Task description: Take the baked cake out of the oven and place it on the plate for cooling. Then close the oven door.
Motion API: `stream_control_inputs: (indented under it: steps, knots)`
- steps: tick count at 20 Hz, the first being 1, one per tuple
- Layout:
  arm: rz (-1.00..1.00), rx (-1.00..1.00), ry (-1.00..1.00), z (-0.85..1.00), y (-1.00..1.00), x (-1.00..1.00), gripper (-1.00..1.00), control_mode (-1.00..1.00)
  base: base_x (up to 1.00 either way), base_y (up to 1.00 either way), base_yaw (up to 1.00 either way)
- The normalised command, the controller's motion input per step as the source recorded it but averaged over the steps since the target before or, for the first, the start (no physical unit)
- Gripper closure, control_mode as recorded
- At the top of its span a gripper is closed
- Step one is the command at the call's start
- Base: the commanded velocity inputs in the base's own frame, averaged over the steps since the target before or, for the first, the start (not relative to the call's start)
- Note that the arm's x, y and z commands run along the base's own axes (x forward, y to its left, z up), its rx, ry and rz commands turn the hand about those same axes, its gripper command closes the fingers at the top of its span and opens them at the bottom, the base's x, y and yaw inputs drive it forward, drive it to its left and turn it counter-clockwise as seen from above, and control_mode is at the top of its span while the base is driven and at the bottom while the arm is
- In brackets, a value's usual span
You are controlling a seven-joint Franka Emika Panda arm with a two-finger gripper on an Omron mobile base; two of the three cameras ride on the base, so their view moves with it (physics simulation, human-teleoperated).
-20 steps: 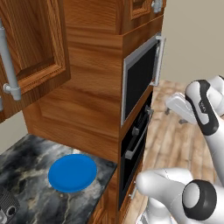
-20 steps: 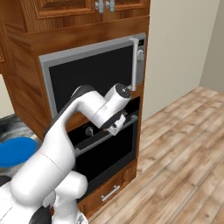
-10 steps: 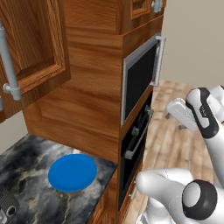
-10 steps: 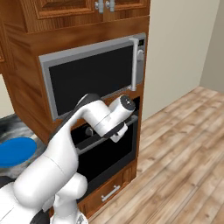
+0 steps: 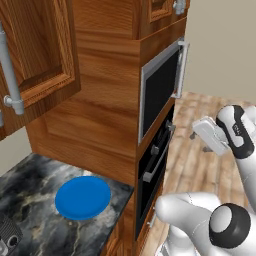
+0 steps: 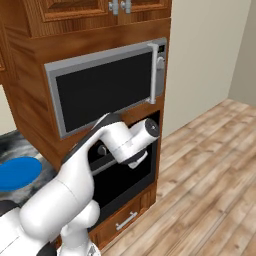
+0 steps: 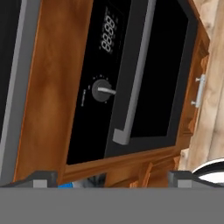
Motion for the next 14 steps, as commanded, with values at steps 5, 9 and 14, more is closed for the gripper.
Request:
stream_control_inputs:
  steps: [5,9,14]
  knots:
    - [-0.01,0.08,0.0,-0.2,0.0,0.03,-1.0,-1.0,0.0,0.0,0.0]
    - [-0.04,0.04,0.0,-0.18,0.04,0.2,-1.0,-1.0,0.0,0.0,0.0]
    - [0.0,0.04,0.01,-0.23,0.0,0.27,-1.0,-1.0,0.0,0.0,0.0]
